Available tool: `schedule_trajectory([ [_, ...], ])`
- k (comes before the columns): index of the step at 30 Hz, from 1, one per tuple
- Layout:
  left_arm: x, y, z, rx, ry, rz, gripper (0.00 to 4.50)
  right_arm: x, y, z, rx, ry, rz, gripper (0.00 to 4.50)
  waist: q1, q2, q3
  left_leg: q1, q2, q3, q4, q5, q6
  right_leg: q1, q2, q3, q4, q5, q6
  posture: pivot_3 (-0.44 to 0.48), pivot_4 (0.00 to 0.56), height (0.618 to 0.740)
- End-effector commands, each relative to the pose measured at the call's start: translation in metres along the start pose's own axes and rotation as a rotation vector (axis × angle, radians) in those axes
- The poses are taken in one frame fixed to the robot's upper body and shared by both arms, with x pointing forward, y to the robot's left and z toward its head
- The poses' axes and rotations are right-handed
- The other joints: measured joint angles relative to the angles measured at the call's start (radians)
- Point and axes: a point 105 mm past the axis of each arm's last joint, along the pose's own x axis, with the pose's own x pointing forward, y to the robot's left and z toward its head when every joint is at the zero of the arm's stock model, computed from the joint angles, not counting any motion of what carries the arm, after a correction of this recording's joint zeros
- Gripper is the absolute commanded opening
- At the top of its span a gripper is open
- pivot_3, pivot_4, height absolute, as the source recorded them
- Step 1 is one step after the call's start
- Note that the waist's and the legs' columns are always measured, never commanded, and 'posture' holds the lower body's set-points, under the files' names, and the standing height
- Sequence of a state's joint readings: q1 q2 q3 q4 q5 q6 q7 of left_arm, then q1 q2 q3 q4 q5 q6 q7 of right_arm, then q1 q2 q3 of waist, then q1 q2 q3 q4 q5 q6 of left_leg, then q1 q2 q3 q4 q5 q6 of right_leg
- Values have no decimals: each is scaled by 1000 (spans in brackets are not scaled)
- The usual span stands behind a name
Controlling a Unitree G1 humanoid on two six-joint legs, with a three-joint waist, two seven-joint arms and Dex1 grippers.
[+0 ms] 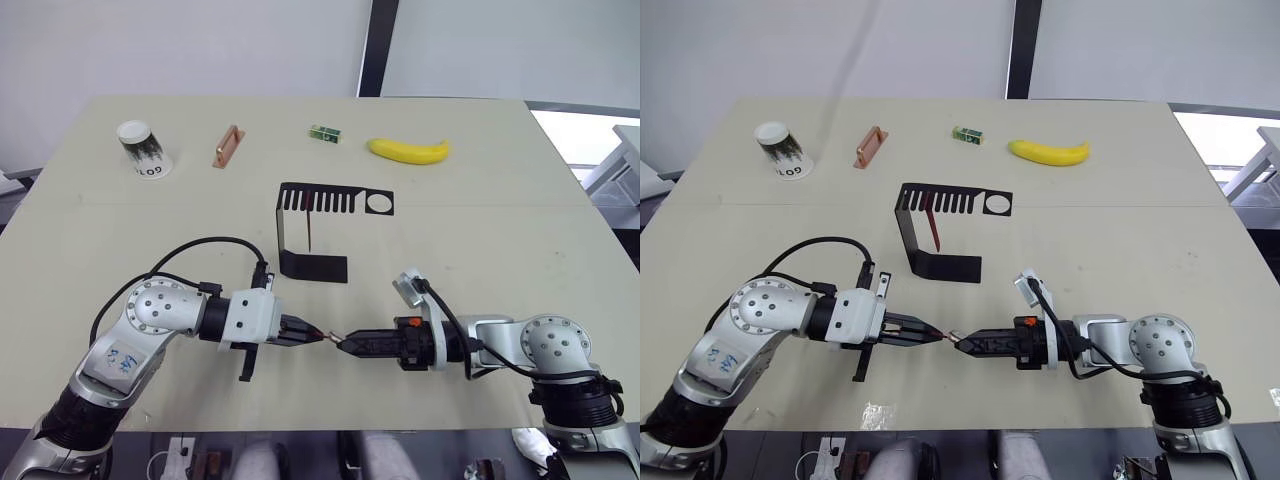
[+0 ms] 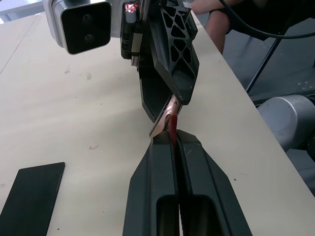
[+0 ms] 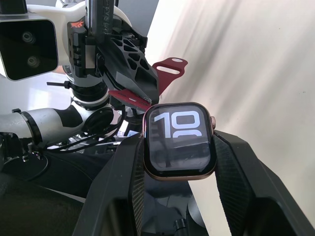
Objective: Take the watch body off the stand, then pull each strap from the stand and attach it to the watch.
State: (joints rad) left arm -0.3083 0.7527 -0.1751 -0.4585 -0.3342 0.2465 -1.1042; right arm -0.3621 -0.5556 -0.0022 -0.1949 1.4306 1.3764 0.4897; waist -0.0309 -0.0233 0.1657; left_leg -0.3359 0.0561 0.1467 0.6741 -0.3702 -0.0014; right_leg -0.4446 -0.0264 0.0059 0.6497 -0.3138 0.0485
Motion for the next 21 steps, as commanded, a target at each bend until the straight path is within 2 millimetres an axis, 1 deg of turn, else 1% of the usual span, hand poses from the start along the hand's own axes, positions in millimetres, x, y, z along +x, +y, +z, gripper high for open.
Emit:
schedule_trajectory([
  [1, 2, -2, 6, 37, -18, 4, 0, 0, 7, 0, -29, -2, 21, 1505, 0, 0, 0, 0, 0, 0, 0, 0, 0, 0, 0, 0, 0, 0, 0, 0, 150, 738],
  [8, 5, -6, 4, 34, -26, -16, 0, 0, 7, -1, -29, -6, 18, 1505, 0, 0, 0, 0, 0, 0, 1, 0, 0, 0, 0, 0, 1, 0, 0, 0, 150, 738],
  [21, 9, -9, 2, 50, -14, -21, 0, 1, 7, -1, -29, -6, 16, 1505, 0, 0, 0, 0, 0, 0, 3, 0, 1, 0, 0, 0, 3, 0, 0, 0, 150, 738],
])
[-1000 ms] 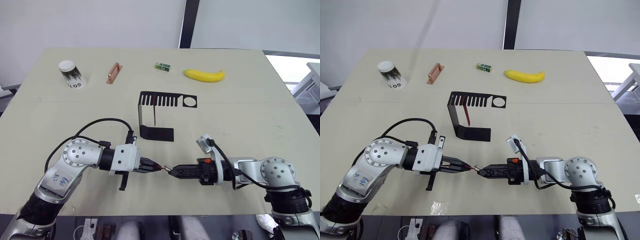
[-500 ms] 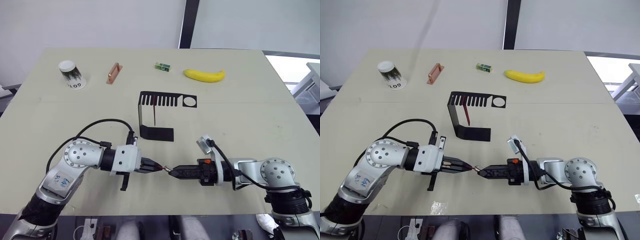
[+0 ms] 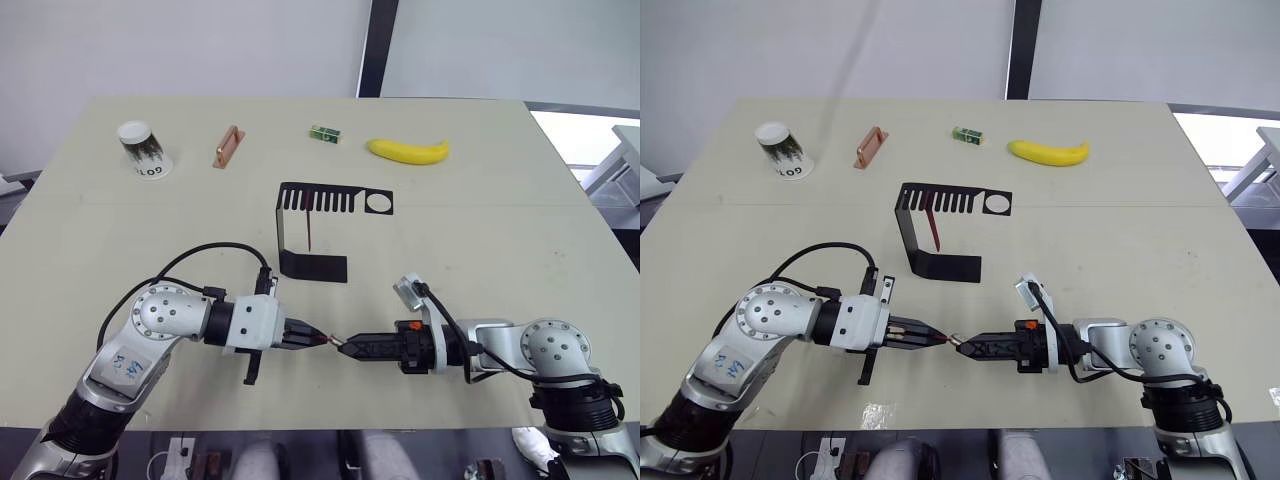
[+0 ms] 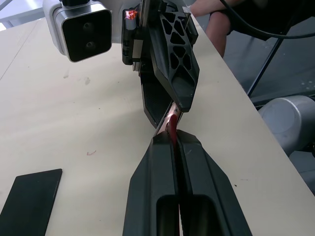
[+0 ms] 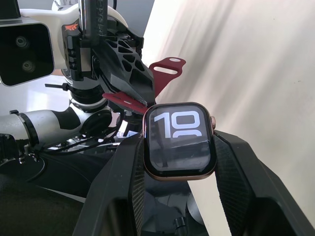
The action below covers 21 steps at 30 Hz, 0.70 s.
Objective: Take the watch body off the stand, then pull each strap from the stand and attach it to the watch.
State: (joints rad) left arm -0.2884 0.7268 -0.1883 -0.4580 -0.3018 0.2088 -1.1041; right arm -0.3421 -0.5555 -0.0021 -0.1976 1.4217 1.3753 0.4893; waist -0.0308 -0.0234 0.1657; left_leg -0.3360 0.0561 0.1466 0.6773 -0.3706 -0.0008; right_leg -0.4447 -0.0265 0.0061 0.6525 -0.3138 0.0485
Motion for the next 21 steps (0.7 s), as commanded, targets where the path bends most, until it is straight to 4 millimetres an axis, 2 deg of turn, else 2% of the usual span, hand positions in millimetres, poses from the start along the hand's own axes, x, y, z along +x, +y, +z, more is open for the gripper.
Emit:
schedule_trajectory([
  [1, 4, -4, 3, 31, -1, -19, 0, 1, 10, 3, -44, -5, 27, 1505, 0, 0, 0, 0, 0, 0, 0, 0, 0, 0, 0, 0, 0, 0, 0, 0, 150, 738],
  [21, 15, 0, 12, 110, 31, -59, 0, 3, 9, 2, -43, 27, 9, 1505, 0, 0, 0, 0, 0, 0, 1, 0, 0, 0, 0, 0, 1, 0, 0, 0, 150, 738],
])
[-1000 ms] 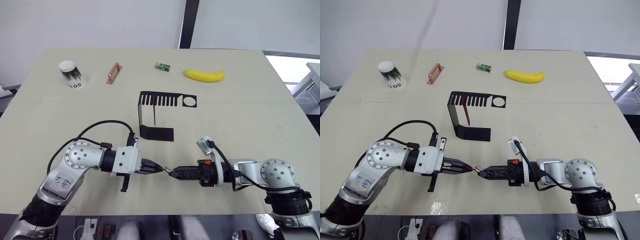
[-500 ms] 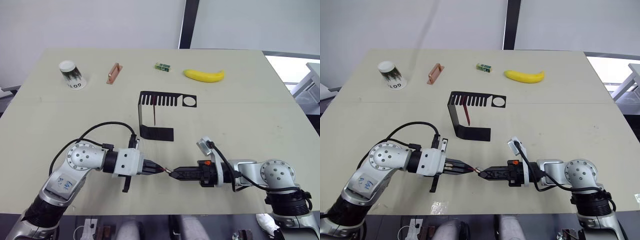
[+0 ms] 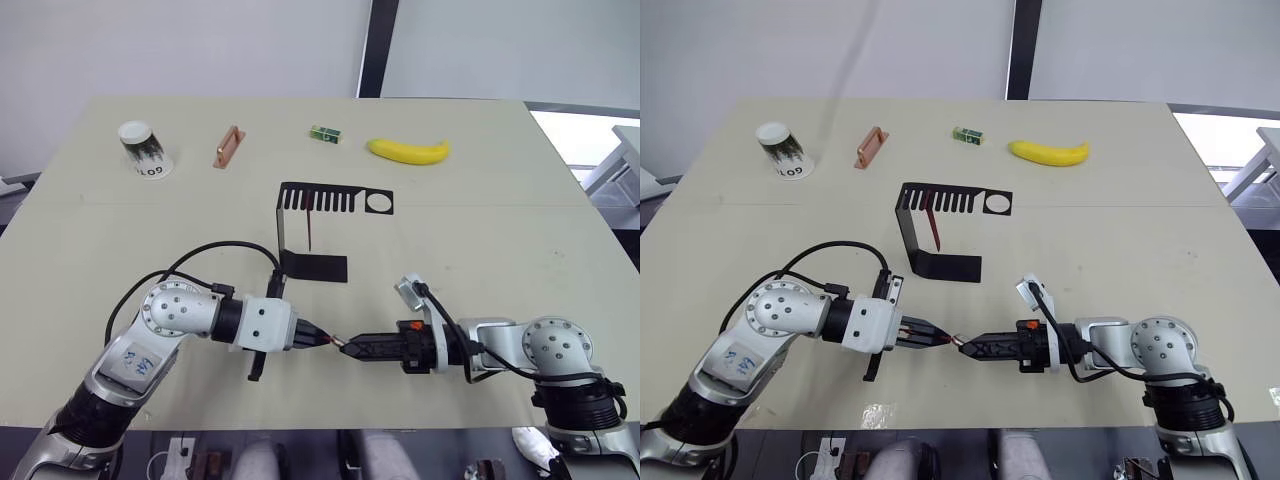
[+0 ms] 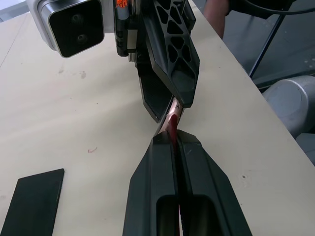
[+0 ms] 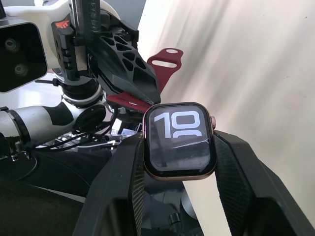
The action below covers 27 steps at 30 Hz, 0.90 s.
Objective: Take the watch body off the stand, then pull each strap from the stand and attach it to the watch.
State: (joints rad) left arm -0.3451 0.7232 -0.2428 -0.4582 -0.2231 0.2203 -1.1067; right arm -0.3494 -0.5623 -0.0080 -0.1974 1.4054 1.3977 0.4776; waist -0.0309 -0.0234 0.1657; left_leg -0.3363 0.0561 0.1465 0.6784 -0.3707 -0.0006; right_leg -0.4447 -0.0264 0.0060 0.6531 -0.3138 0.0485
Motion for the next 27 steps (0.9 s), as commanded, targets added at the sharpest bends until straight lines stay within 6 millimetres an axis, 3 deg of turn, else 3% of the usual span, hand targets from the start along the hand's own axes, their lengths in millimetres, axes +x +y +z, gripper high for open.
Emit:
schedule_trajectory([
  [1, 8, -2, 14, 65, -29, -33, 0, 5, 12, 3, -42, 10, 44, 1505, 0, 0, 0, 0, 0, 0, 0, 0, 0, 0, 0, 0, 0, 0, 0, 0, 150, 738],
  [27, 21, 5, 14, 177, 59, -37, 0, 13, 18, 4, -52, 53, 33, 1505, 0, 0, 0, 0, 0, 0, 1, 0, 0, 0, 0, 0, 0, 0, 0, 0, 150, 738],
])
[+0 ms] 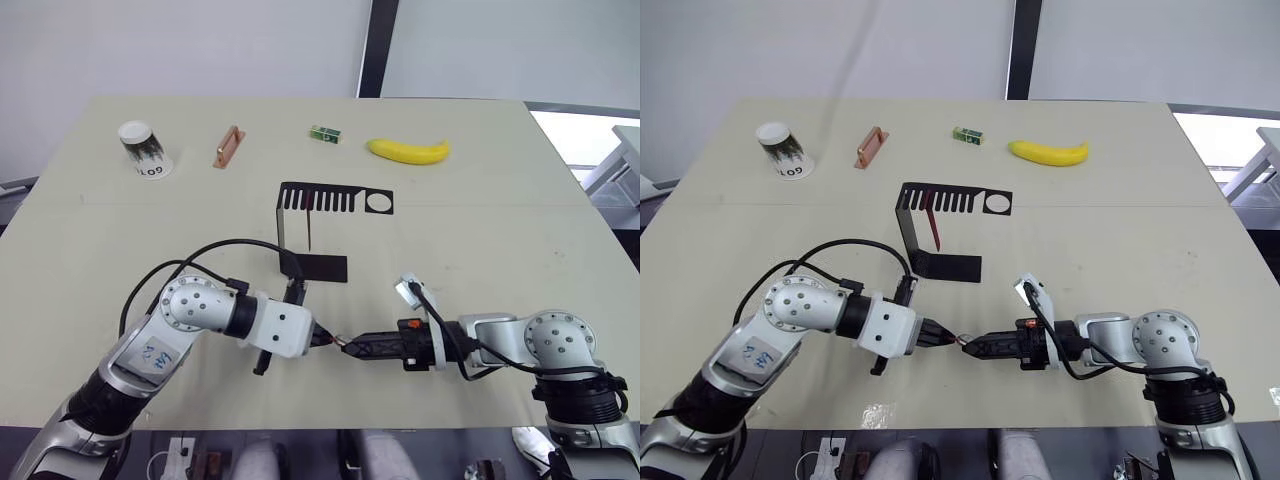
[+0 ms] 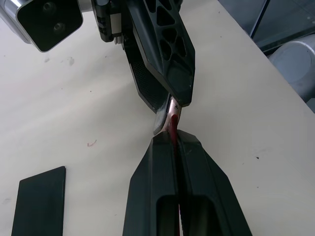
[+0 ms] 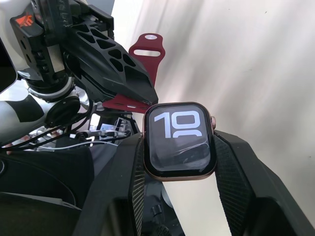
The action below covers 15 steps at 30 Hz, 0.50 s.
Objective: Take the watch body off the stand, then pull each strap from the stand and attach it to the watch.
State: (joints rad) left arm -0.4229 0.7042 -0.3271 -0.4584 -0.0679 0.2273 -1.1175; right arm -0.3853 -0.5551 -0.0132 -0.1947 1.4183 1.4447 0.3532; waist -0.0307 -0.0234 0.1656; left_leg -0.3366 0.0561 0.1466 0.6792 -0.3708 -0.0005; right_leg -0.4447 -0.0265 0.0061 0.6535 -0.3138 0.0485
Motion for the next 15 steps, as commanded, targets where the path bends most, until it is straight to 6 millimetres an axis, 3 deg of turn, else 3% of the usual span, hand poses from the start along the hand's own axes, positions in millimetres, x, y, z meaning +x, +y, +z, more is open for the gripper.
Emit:
schedule_trajectory([
  [1, 8, 2, 18, 79, -52, 9, 0, 9, 26, 2, -43, 16, 135, 1505, 1, 0, 0, 0, 0, 0, 0, 0, 0, 0, 0, 0, 0, 0, 0, 0, 150, 738],
  [15, 15, 3, 14, 101, -16, 19, 0, 12, 32, 2, -50, 25, 143, 1505, 0, 0, 0, 0, 0, 0, 0, 0, 0, 0, 0, 0, 0, 0, 0, 0, 150, 738],
])
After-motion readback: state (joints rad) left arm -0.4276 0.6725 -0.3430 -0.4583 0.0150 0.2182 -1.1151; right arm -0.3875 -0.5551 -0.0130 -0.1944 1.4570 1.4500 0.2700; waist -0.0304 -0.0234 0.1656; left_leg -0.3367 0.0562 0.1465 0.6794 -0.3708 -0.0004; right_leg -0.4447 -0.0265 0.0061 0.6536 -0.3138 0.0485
